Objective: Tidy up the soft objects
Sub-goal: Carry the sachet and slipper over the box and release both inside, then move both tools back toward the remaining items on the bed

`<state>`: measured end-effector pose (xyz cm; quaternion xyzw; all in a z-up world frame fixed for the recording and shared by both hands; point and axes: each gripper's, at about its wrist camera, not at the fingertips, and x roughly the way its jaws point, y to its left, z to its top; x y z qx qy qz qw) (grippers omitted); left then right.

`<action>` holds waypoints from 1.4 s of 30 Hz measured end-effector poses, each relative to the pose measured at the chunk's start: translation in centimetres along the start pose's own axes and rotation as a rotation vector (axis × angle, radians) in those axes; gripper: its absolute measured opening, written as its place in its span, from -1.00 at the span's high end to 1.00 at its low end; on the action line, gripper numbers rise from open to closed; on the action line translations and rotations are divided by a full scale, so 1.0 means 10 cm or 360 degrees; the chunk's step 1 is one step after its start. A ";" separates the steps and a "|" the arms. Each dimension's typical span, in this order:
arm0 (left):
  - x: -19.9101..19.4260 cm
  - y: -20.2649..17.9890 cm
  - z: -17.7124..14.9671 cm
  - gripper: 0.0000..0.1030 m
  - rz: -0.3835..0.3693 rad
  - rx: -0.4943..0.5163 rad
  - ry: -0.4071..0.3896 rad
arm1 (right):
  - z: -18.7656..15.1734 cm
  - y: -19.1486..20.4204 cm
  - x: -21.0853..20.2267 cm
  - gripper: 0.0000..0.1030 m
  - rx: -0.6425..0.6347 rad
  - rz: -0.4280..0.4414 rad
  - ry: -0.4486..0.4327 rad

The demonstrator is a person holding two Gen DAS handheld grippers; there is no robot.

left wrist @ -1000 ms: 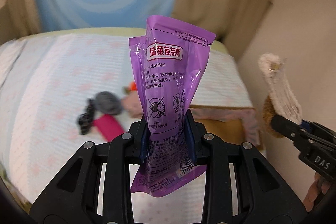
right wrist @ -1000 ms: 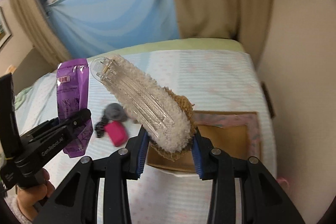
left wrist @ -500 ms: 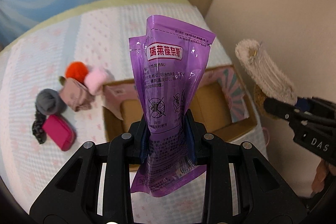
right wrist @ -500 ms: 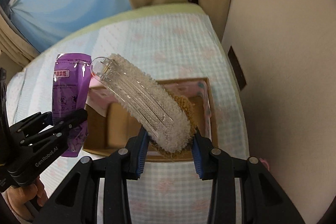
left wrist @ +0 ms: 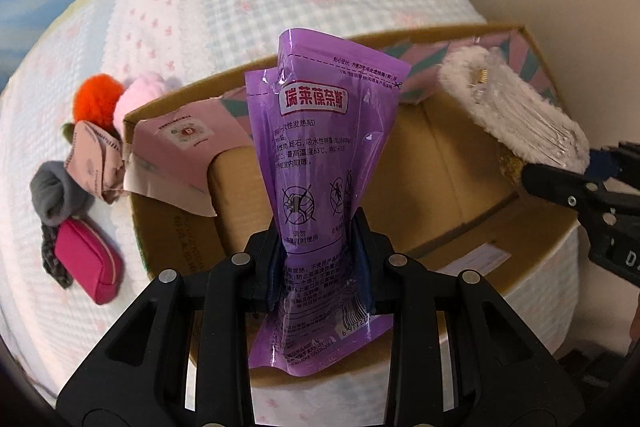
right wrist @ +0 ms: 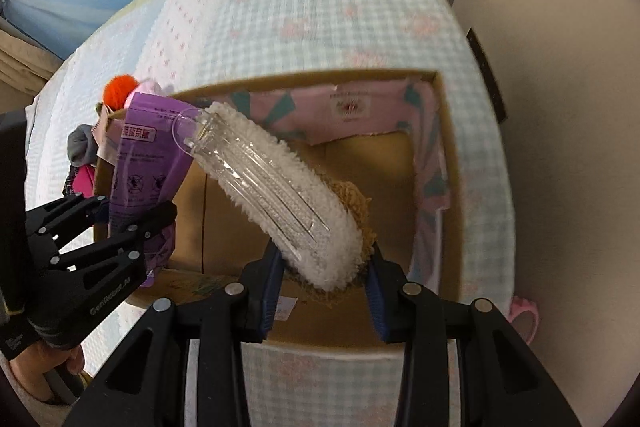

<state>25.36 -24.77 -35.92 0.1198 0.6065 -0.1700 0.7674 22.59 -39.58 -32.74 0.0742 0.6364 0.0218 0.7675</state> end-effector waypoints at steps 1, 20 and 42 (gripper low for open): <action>0.02 0.00 -0.01 0.48 0.0010 0.0017 0.0006 | -0.01 0.00 0.02 0.32 0.0005 0.0011 0.0013; -0.34 0.10 -0.13 -0.99 0.0026 -0.0046 -0.0015 | -0.18 -0.06 -0.14 -1.00 0.0102 0.0039 -0.0137; -2.62 0.66 -0.87 -0.99 0.0042 -0.0232 -0.0555 | -0.74 1.00 -2.27 -1.00 -0.0061 -0.0079 -0.0634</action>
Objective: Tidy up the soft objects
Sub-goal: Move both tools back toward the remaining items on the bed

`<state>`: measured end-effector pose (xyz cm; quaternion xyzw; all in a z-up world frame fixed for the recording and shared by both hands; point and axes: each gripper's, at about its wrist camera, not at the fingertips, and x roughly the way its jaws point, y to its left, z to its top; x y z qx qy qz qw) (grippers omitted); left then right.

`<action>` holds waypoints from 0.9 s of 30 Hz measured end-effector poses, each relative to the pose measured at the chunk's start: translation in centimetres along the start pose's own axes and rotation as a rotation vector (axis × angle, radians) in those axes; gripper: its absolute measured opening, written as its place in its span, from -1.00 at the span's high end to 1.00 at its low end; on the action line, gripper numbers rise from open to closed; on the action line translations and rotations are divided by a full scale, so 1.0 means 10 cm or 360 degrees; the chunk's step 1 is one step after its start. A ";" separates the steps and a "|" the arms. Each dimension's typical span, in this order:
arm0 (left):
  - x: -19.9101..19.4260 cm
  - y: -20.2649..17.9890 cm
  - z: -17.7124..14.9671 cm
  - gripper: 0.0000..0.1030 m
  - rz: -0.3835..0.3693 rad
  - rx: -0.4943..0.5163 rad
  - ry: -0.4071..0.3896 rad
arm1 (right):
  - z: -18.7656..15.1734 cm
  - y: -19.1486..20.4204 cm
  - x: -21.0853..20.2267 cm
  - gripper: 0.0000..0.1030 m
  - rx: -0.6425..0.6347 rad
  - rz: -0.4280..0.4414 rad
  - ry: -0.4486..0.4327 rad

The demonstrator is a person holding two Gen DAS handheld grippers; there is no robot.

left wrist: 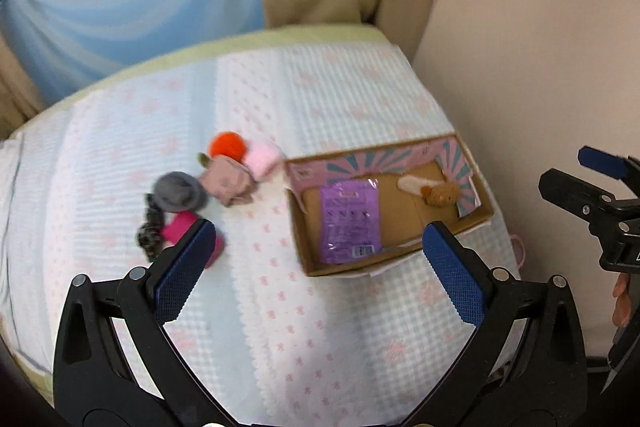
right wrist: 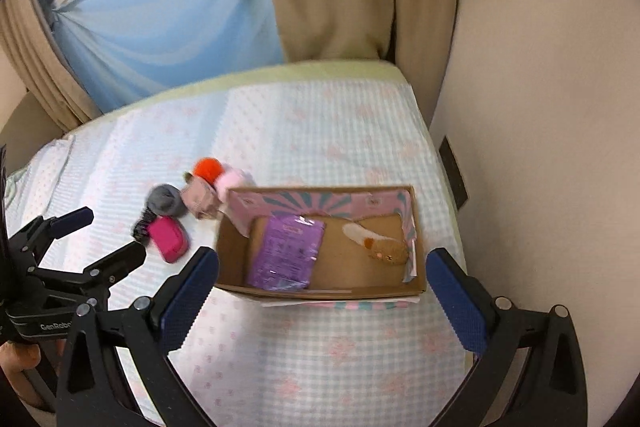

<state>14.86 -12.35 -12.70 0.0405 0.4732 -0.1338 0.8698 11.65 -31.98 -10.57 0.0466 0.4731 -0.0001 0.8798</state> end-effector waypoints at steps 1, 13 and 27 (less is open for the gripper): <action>-0.11 0.06 -0.02 -0.99 0.0008 -0.0021 -0.0023 | 0.00 0.06 -0.09 -1.00 -0.0001 0.0008 -0.0016; -1.00 1.01 -0.56 -0.99 0.0275 -0.0318 -0.0207 | -0.15 0.76 -0.55 -1.00 -0.0033 0.0106 -0.0159; -0.84 2.19 -0.82 -0.99 0.0211 -0.0359 -0.0168 | -0.12 1.82 -0.20 -1.00 -0.0009 0.0137 -0.0145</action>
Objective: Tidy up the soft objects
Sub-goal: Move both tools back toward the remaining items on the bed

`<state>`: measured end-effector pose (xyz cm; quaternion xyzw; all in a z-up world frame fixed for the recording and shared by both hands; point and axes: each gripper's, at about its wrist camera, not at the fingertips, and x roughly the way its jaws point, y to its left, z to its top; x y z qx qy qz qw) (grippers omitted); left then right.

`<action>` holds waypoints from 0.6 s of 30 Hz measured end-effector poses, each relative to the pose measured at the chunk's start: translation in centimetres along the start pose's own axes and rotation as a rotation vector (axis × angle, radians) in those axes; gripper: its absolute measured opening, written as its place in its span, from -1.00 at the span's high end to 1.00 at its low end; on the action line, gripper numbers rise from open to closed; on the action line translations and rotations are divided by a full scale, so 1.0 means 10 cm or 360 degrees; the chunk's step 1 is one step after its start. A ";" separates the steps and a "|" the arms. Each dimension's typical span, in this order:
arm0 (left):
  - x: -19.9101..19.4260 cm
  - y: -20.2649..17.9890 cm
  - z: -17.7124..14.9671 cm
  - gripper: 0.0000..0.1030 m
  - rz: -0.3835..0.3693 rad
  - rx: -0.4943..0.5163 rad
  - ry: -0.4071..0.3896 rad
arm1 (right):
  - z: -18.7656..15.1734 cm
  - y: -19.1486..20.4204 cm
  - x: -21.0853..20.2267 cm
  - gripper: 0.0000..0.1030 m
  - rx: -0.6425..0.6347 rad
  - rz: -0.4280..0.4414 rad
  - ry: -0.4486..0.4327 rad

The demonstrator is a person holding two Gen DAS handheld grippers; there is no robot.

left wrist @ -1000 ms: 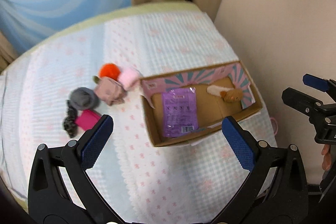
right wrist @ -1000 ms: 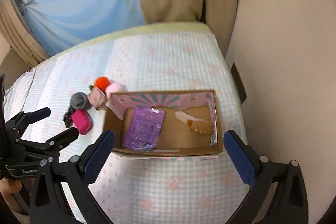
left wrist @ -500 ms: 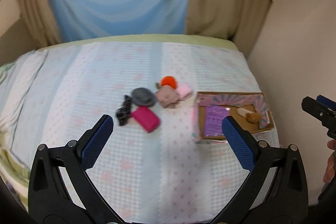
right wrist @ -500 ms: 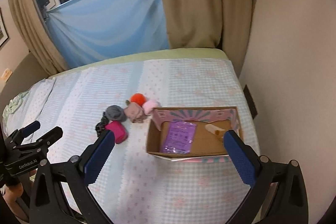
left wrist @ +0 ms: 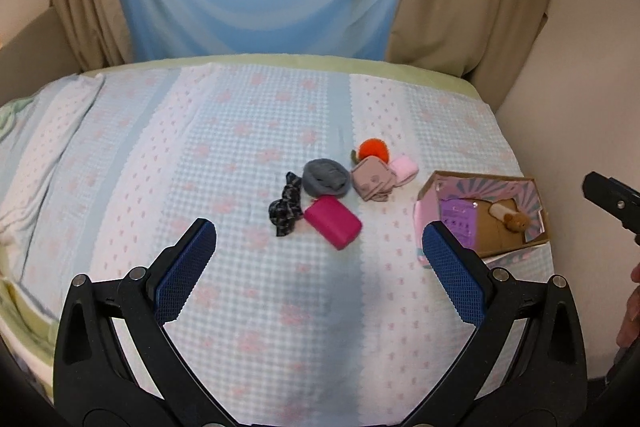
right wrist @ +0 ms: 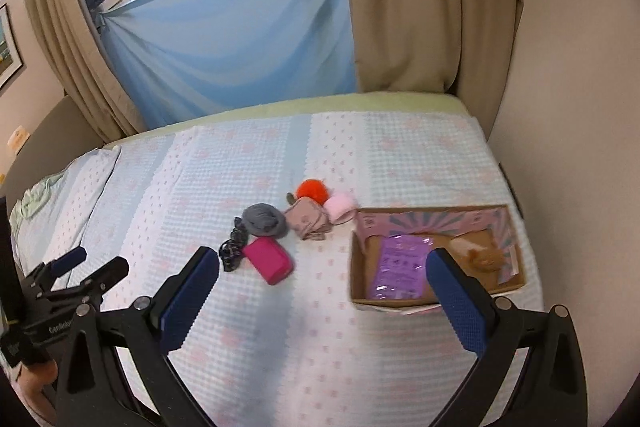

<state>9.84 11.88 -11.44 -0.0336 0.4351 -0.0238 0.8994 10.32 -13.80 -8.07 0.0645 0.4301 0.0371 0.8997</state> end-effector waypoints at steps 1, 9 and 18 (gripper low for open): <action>0.07 0.07 0.01 -0.99 -0.0013 -0.0001 0.0011 | 0.00 0.06 0.07 -1.00 0.0010 -0.0006 0.0006; 1.01 0.60 0.23 -0.99 -0.0091 -0.0002 0.0205 | -0.02 0.44 0.83 -1.00 0.0185 -0.0062 0.0072; 2.13 0.78 0.44 -0.99 -0.0111 0.0015 0.0369 | 0.06 0.53 1.82 -1.00 0.0388 -0.0099 0.0150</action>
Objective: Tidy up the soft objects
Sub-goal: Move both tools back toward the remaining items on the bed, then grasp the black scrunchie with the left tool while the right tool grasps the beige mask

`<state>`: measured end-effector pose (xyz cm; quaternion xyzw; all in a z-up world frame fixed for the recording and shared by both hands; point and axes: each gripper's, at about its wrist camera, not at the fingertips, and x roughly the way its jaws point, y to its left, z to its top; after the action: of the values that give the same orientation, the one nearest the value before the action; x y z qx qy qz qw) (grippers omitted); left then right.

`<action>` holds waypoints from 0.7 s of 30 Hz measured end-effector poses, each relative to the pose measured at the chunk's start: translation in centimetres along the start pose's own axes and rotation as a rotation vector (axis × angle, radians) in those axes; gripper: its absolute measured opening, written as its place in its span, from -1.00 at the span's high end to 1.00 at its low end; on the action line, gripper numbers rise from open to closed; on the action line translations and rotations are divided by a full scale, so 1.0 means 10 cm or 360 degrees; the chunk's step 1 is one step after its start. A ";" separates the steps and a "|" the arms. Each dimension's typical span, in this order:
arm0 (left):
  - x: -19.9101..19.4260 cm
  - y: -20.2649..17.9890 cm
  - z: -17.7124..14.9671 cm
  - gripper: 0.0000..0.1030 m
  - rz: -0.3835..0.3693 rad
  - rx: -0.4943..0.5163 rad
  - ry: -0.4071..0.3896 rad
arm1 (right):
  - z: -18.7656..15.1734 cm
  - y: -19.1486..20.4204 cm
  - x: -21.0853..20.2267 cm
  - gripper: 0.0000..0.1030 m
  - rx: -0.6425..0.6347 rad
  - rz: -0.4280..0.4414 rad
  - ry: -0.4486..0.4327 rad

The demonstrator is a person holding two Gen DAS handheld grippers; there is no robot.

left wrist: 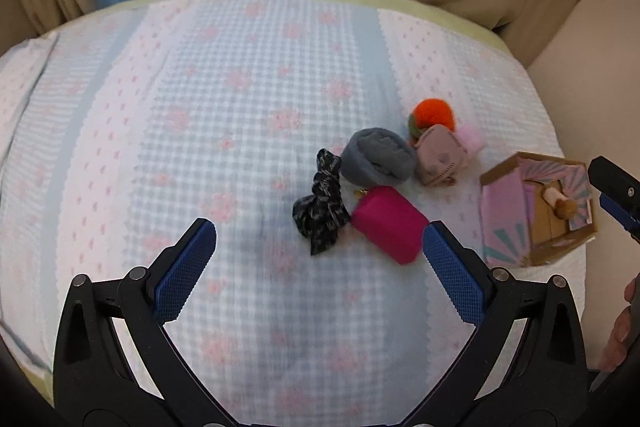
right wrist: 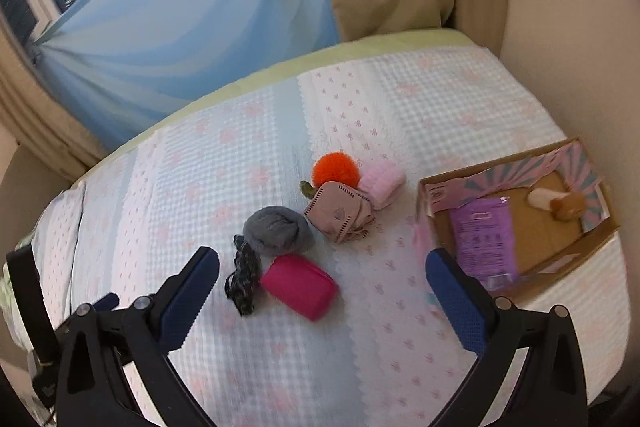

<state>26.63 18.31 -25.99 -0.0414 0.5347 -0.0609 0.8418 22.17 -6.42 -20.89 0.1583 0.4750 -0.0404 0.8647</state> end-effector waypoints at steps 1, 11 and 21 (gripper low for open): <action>0.09 0.01 0.03 -0.99 0.0003 0.0001 0.0010 | 0.02 0.01 0.10 -1.00 0.0015 -0.0008 0.0009; 1.25 0.03 0.23 -0.95 -0.0021 0.0054 0.0160 | 0.10 -0.14 1.41 -0.91 0.0181 -0.0101 0.0130; 2.06 0.01 0.11 -0.60 -0.0033 0.0050 0.0289 | -0.04 -0.44 2.28 -0.41 0.0375 -0.0031 0.0202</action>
<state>36.30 15.41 -43.94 -0.0282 0.6075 -0.0816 0.7897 33.33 -8.61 -41.11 0.2565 0.5221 -0.0944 0.8079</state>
